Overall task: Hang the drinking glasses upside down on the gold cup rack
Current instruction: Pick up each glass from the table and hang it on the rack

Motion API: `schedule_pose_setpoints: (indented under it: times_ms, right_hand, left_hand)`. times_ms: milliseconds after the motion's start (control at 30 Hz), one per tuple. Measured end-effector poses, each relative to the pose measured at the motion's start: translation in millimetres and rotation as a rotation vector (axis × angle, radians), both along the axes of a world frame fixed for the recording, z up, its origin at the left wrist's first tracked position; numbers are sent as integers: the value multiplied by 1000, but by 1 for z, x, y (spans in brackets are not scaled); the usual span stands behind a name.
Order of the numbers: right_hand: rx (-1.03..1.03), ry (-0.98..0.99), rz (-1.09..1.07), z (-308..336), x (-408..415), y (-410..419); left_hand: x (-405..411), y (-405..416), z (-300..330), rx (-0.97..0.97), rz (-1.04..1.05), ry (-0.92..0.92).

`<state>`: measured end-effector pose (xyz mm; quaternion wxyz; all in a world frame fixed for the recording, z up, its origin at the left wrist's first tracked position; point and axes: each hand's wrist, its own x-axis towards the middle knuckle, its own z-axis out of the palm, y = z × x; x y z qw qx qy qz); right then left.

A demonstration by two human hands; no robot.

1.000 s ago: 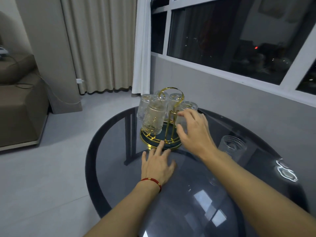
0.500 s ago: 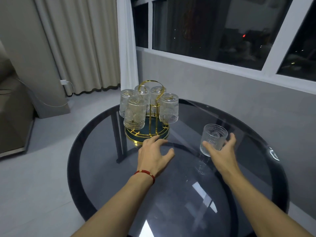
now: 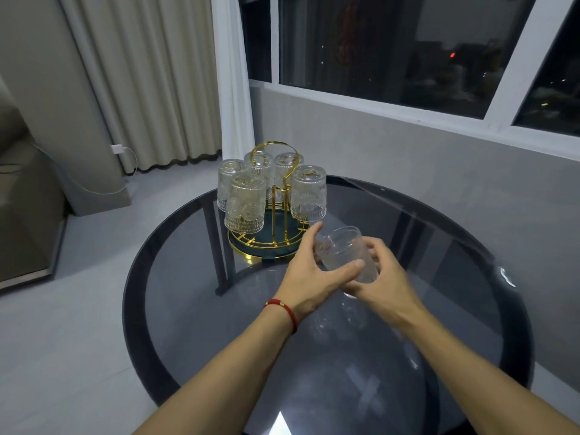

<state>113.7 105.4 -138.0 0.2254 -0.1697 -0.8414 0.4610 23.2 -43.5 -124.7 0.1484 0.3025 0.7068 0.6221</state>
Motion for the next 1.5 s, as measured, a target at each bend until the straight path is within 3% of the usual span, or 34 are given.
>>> schedule_pose_setpoints:
  times_ms: [67, 167, 267, 333, 400, 467, 533, 600, 700, 1133, 1500]
  right_hand:
    - [-56, 24, 60, 1, -2, -4]
    - [-240, 48, 125, 4, -4, -6]
    - [-624, 61, 224, 4, -5, -9]
    - [-658, 112, 229, 10, -6, -17]
    - [-511, 151, 136, 22, -10, -24]
    - [-181, 138, -25, 38, -15, -30]
    - [160, 124, -130, 55, -24, -34]
    - [324, 156, -130, 72, -33, -37]
    - [452, 153, -94, 94, -51, -41]
    - [825, -223, 57, 147, -122, -56]
    - [930, -403, 146, 134, -151, -65]
  left_hand:
    - [-1, -1, 6, 35, 113, 8]
    - [-6, -7, 9, 156, 213, -126]
    - [-10, -15, 11, 291, 194, -334]
    - [-14, -16, 12, 329, 149, -415]
    - [-19, -16, 13, 328, 157, -424]
    - [-23, -18, 11, 225, 254, -304]
    - [-31, -26, -3, -53, 377, -7]
    - [-37, -35, -23, -461, 359, 328]
    - [-44, -44, -50, -738, 247, 518]
    - [-45, -44, -59, -711, 286, 572]
    - [-44, -45, -58, -689, 297, 572]
